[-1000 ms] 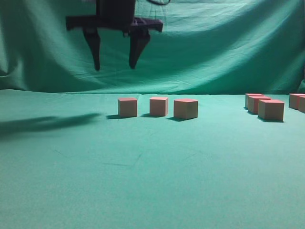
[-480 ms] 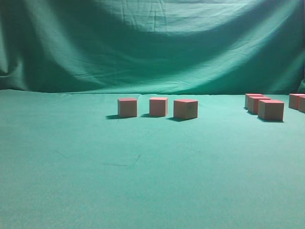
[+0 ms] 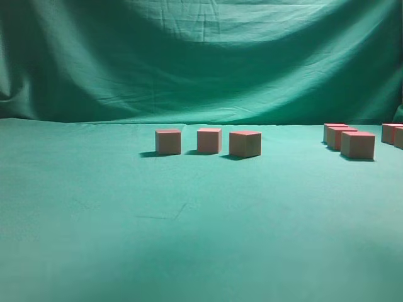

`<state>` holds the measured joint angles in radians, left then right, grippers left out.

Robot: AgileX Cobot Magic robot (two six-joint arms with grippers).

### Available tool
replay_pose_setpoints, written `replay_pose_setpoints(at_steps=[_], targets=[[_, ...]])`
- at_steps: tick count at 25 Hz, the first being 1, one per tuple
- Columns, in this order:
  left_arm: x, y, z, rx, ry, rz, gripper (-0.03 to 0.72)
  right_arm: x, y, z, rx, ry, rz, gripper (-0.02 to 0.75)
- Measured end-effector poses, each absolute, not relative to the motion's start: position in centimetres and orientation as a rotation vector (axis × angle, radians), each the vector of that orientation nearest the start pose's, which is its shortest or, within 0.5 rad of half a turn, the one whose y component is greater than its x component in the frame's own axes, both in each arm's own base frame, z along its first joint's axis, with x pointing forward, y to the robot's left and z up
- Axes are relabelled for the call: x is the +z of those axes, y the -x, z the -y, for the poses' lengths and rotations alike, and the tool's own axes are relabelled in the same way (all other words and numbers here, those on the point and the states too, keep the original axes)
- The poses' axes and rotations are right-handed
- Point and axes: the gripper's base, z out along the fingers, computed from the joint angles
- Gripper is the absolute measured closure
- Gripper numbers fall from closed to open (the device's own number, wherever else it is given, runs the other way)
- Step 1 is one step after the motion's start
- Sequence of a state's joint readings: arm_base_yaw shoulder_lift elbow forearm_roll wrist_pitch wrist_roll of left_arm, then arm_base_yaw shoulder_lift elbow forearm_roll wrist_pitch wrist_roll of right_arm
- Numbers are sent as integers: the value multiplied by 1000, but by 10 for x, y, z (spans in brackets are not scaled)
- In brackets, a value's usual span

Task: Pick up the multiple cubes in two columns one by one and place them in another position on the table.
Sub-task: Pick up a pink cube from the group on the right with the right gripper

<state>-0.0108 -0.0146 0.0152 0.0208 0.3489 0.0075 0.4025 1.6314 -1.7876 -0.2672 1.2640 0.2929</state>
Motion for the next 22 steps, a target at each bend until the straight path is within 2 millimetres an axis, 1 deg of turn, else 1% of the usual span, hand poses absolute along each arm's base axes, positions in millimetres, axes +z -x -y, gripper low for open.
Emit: replay_pose_setpoints(at_steps=[3,5,8,11,14,16,19,22], targets=[[177,-53,0,18,-30,-1833,688,373,-320,-78,-174,29,-2656,269],[177,-53,0,18,-30,-1833,688,345,-319,-57,-230,-51,-2747,269],[177,-53,0,18,-30,-1833,688,307,-316,-36,-258,-112,-2825,269],[177,-53,0,18,-30,-1833,688,275,-313,-24,-193,-105,-2855,269],[177,-53,0,18,-30,-1833,688,254,-313,-17,-111,-50,-2856,269],[177,-53,0,18,-30,-1833,688,244,-315,-10,-97,-26,-2861,269],[177,-53,0,18,-30,-1833,688,228,-320,4,-92,-56,-2900,269],[177,-53,0,18,-30,-1833,688,214,-327,10,-55,-23,-2922,269]])
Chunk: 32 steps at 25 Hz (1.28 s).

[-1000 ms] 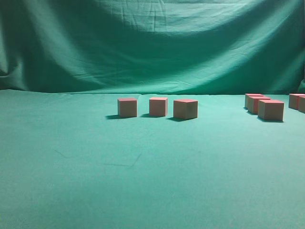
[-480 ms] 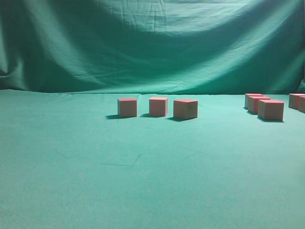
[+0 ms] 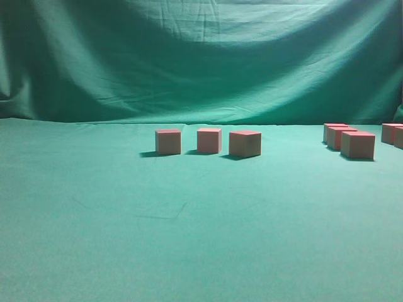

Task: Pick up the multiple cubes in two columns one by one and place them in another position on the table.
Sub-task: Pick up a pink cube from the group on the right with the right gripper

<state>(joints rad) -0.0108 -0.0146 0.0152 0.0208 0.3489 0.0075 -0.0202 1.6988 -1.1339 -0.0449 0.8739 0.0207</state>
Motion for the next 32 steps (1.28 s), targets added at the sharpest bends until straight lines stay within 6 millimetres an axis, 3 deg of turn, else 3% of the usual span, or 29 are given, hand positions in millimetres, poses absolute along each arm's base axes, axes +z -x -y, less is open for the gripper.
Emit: replay_pose_setpoints(at_steps=[8,16,18,22,23,28,32], targets=[[177,-53,0,18,-30,-1833,688,177,-345,7,3,51,-2923,269],[177,-53,0,18,-30,-1833,688,155,-352,6,12,43,-2940,269],[177,-53,0,18,-30,-1833,688,155,-352,6,24,31,-2940,269],[177,-53,0,18,-30,-1833,688,155,-352,5,35,23,-2947,469],[177,-53,0,18,-30,-1833,688,156,-352,5,36,23,-2955,486],[177,-53,0,18,-30,-1833,688,160,-348,1,101,-31,-2987,475],[177,-53,0,18,-30,-1833,688,188,-341,-4,190,-93,-2926,475]])
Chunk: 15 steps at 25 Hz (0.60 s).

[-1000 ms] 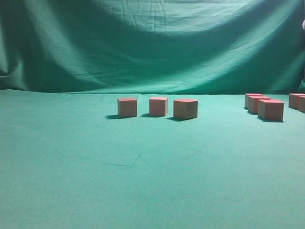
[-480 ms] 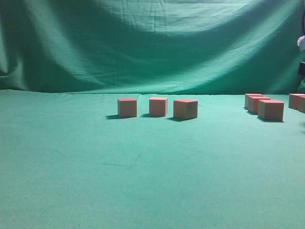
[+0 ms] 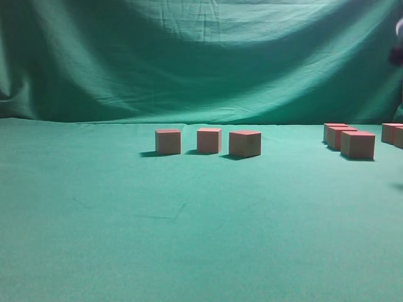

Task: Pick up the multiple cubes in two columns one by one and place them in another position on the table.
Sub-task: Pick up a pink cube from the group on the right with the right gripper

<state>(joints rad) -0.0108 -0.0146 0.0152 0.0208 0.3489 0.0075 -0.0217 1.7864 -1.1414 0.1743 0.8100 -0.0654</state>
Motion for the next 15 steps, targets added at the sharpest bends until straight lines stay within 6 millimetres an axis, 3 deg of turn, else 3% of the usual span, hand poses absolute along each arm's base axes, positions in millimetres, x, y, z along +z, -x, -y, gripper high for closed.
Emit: replay_pose_setpoints(at_steps=[5,7,12,15], targets=[[177,-53,0,18,-30,-1833,688,235,-325,-13,309,-135,-2830,475],[177,-53,0,18,-30,-1833,688,254,-315,-22,326,-64,-2797,475],[177,-53,0,18,-30,-1833,688,296,-277,-72,386,242,-2739,475],[177,-53,0,18,-30,-1833,688,308,-255,-107,437,428,-2702,475]])
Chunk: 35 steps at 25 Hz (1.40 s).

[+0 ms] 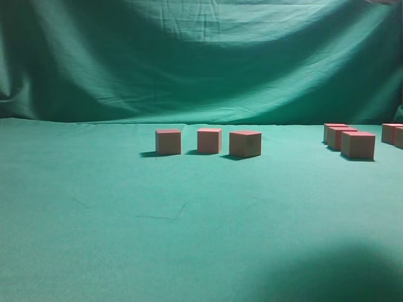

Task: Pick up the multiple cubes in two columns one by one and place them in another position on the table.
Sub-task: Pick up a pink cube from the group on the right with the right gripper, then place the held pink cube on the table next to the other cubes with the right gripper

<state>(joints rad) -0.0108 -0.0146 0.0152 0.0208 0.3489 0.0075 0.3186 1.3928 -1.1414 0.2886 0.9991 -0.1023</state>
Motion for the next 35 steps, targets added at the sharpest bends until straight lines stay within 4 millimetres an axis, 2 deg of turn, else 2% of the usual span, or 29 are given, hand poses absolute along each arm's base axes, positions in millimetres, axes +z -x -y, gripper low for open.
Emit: replay_pose_setpoints(at_steps=[7,10,16,27,32,35], targets=[[177,-53,0,18,-30,-1833,688,305,-211,-182,535,782,-2676,475],[177,-53,0,18,-30,-1833,688,295,-208,-202,552,808,-2688,475],[177,-53,0,18,-30,-1833,688,277,-239,-231,541,778,-2742,475],[177,-53,0,18,-30,-1833,688,243,-298,-297,528,720,-2803,475],[177,-53,0,18,-30,-1833,688,235,-303,-325,292,822,-2780,475],[177,-53,0,18,-30,-1833,688,225,-311,-332,143,746,-2823,475]])
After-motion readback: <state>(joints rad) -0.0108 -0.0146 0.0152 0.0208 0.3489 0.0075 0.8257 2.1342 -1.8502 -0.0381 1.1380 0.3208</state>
